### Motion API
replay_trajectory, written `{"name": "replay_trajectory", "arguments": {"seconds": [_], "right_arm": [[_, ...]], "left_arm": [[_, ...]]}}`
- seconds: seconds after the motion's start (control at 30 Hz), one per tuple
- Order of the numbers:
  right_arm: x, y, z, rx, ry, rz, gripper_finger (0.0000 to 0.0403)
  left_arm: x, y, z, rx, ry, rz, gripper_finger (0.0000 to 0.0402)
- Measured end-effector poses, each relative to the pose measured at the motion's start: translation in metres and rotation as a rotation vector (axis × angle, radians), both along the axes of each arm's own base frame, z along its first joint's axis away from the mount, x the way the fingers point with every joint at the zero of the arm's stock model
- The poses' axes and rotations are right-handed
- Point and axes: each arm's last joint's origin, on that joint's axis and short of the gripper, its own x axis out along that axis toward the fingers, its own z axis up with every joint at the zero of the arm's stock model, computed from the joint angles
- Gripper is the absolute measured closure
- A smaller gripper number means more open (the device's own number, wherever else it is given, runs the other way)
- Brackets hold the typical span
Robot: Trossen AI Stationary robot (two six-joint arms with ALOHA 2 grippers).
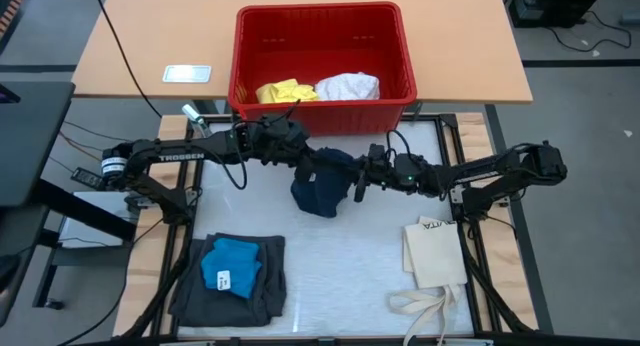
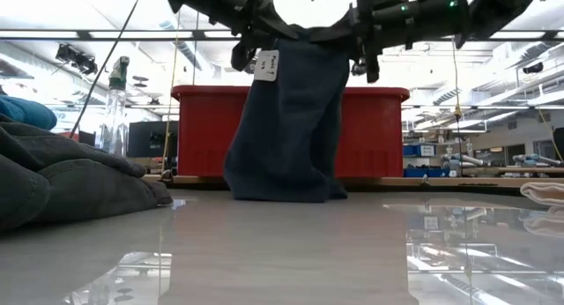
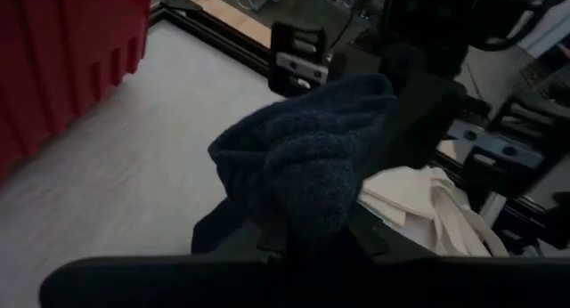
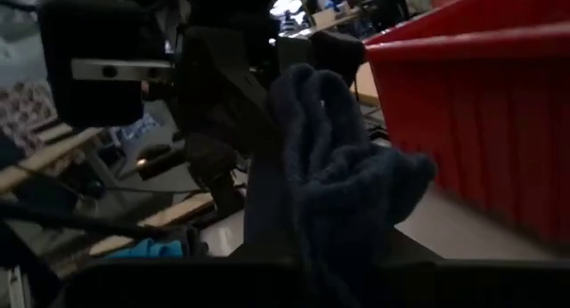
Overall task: Fold laundry
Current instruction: Fold the black shorts
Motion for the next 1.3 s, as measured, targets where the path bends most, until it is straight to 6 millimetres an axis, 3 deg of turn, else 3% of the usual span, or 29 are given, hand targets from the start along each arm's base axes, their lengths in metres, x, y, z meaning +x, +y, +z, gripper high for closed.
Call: {"name": "replay_trajectory", "arguments": {"seconds": [0.23,0.43,0.57,0.67,0.77,0.87,0.97,1.13,1.3], "right_arm": [[-0.019,-0.005,0.029,-0.179,0.091,0.01,0.0369],[-0.026,-0.024,0.067,-0.417,0.25,0.015,0.0369],[-0.032,-0.04,0.095,-0.576,0.295,-0.017,0.0369],[-0.036,-0.046,0.098,-0.578,0.315,0.026,0.0369],[-0.035,-0.038,0.076,-0.515,0.375,0.142,0.0369],[-0.034,-0.018,0.034,-0.409,0.453,0.261,0.0369],[-0.037,0.012,-0.008,-0.292,0.454,0.331,0.0369],[-0.062,0.063,-0.068,-0.041,0.354,0.343,0.0369],[-0.077,0.092,-0.096,0.163,0.35,0.323,0.0369]], "left_arm": [[0.0,0.005,0.008,0.049,-0.066,-0.006,0.0341],[0.002,0.013,0.023,0.262,-0.202,0.005,0.0288],[0.0,0.023,0.035,0.364,-0.298,0.063,0.028],[-0.002,0.023,0.036,0.362,-0.287,0.067,0.0279],[-0.001,0.012,0.029,0.316,-0.212,0.028,0.0279],[0.005,-0.01,0.01,0.198,-0.078,-0.033,0.0279],[0.015,-0.044,-0.018,0.1,0.102,-0.1,0.0285],[0.033,-0.105,-0.068,0.042,0.321,-0.162,0.0297],[0.049,-0.125,-0.092,-0.024,0.327,-0.134,0.0299]]}}
